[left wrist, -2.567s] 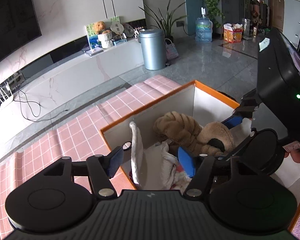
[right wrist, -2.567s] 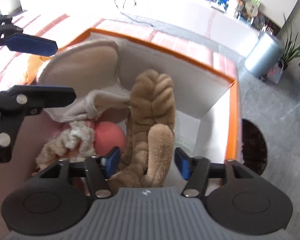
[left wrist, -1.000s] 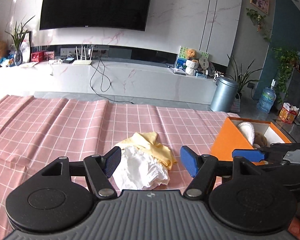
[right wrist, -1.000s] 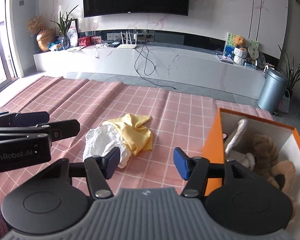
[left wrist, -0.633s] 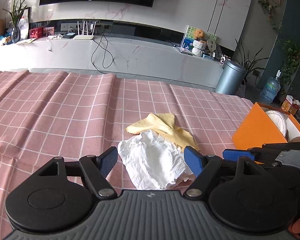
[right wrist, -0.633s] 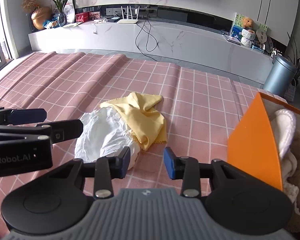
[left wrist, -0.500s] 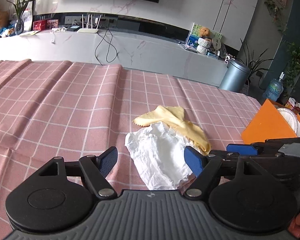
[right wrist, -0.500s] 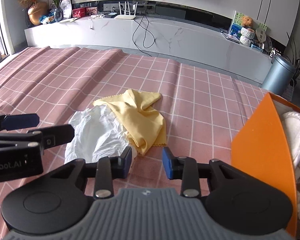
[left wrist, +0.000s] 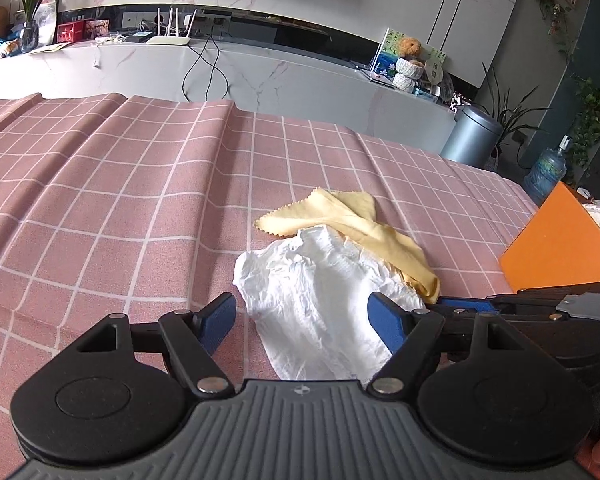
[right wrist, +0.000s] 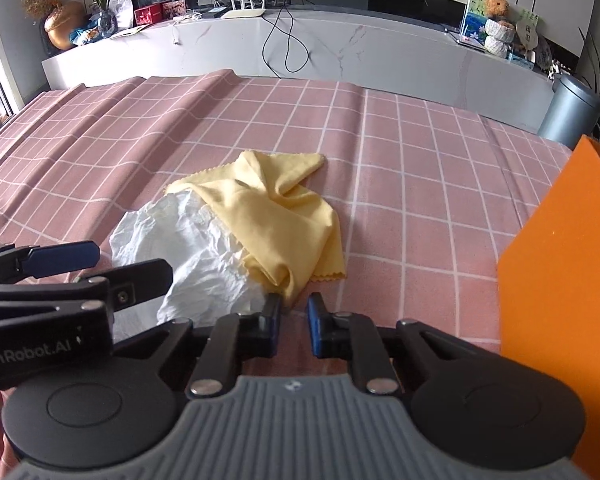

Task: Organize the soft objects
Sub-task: 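Grasp the white tissue with the left tool while the right tool grasps the yellow cloth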

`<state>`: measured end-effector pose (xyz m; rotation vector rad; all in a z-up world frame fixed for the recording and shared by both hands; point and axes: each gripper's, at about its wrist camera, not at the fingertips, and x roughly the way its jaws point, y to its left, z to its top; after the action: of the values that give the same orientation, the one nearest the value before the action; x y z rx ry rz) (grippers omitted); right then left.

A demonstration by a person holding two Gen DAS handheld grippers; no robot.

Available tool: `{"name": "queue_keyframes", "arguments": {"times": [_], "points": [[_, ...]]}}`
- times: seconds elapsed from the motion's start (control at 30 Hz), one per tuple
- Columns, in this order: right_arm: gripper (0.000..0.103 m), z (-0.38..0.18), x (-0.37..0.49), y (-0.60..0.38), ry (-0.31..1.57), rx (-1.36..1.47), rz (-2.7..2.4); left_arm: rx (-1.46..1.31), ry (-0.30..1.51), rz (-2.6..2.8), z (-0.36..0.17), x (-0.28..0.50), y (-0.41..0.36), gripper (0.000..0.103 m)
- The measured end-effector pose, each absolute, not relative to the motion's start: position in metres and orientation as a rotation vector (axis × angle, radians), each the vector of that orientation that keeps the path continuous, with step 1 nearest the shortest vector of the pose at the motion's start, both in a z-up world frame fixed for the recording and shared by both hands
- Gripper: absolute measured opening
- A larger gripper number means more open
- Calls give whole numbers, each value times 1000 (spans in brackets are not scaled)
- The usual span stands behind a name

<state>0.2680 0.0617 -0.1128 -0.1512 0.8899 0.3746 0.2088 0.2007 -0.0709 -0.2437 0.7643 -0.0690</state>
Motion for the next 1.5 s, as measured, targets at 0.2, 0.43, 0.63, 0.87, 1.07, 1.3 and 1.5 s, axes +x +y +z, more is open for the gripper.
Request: {"name": "queue_keyframes", "arguments": {"times": [0.2, 0.43, 0.63, 0.87, 1.07, 1.3, 1.5], "points": [[9, -112, 267, 61, 891, -141, 390, -215, 750, -75, -76, 209, 188, 60], [8, -107, 260, 70, 910, -188, 418, -164, 744, -85, -70, 206, 181, 16], [20, -82, 248, 71, 832, -189, 413, -152, 745, -33, -57, 207, 194, 15], [48, -81, 284, 82, 829, -149, 338, -165, 768, 33, -58, 212, 214, 15], [57, -111, 311, 86, 918, -81, 307, -177, 789, 29, -65, 215, 217, 16], [17, -111, 302, 98, 883, -168, 351, -172, 801, 29, -66, 214, 216, 16], [0, -107, 291, 99, 882, -191, 356, -179, 803, 20, -65, 213, 216, 16]]}}
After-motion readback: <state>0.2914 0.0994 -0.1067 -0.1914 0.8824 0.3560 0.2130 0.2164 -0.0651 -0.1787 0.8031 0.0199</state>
